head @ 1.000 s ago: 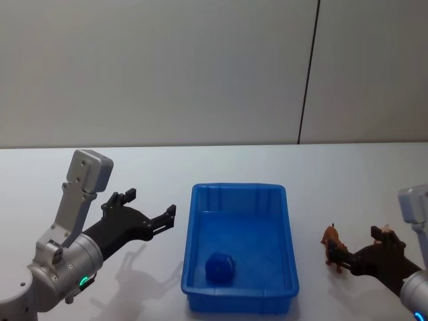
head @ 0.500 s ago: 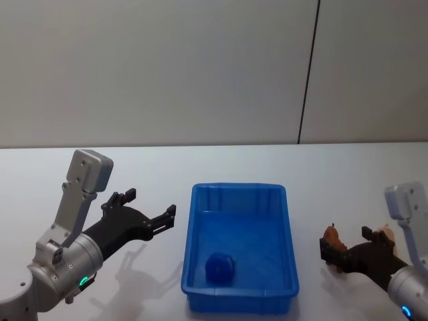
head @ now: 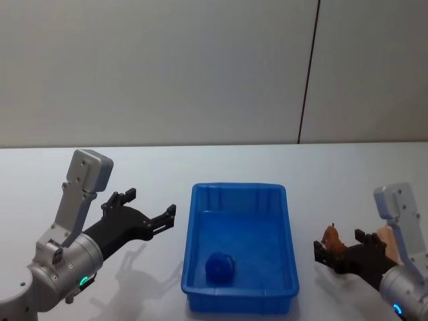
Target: Pick up the two dolls from the table and place them into the box.
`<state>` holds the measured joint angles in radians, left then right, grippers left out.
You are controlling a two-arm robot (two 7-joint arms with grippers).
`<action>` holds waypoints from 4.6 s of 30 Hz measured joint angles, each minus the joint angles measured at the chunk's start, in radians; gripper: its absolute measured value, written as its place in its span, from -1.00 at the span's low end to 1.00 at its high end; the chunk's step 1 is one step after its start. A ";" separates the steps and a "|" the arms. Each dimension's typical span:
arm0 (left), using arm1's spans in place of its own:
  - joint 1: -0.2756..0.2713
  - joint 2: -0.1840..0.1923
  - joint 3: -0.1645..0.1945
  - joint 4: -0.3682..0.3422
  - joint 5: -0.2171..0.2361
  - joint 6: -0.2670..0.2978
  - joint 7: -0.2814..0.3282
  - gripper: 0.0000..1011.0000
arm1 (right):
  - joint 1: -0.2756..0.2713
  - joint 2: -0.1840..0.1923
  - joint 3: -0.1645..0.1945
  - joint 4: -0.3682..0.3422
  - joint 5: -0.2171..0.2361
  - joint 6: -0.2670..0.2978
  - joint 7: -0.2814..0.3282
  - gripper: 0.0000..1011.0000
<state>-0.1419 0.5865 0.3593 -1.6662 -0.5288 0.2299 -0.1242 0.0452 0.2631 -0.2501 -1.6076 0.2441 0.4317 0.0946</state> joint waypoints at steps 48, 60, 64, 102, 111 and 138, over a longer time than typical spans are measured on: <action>0.000 0.000 0.000 0.000 0.000 0.000 0.000 0.98 | 0.020 -0.039 -0.015 0.044 0.011 0.017 -0.014 -0.18; 0.000 0.000 0.000 0.000 0.000 0.000 0.000 0.98 | 0.010 -0.029 -0.010 0.023 -0.011 -0.042 -0.012 -0.18; 0.000 0.000 0.000 0.000 0.000 0.000 0.000 0.98 | 0.009 -0.025 -0.008 0.009 -0.026 -0.073 -0.010 -0.18; 0.000 0.000 0.000 0.000 0.000 0.000 0.000 0.98 | 0.135 -0.087 -0.020 -0.041 0.082 -0.192 0.230 -0.18; 0.000 0.000 0.000 0.000 0.000 0.000 0.000 0.98 | 0.150 -0.099 -0.031 -0.029 0.094 -0.097 0.223 -0.18; 0.000 0.000 0.000 0.000 0.000 0.000 0.000 0.98 | 0.156 -0.105 -0.063 -0.006 0.030 0.040 0.205 0.61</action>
<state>-0.1420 0.5865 0.3593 -1.6662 -0.5288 0.2300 -0.1241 0.2015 0.1579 -0.3130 -1.6131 0.2744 0.4716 0.2993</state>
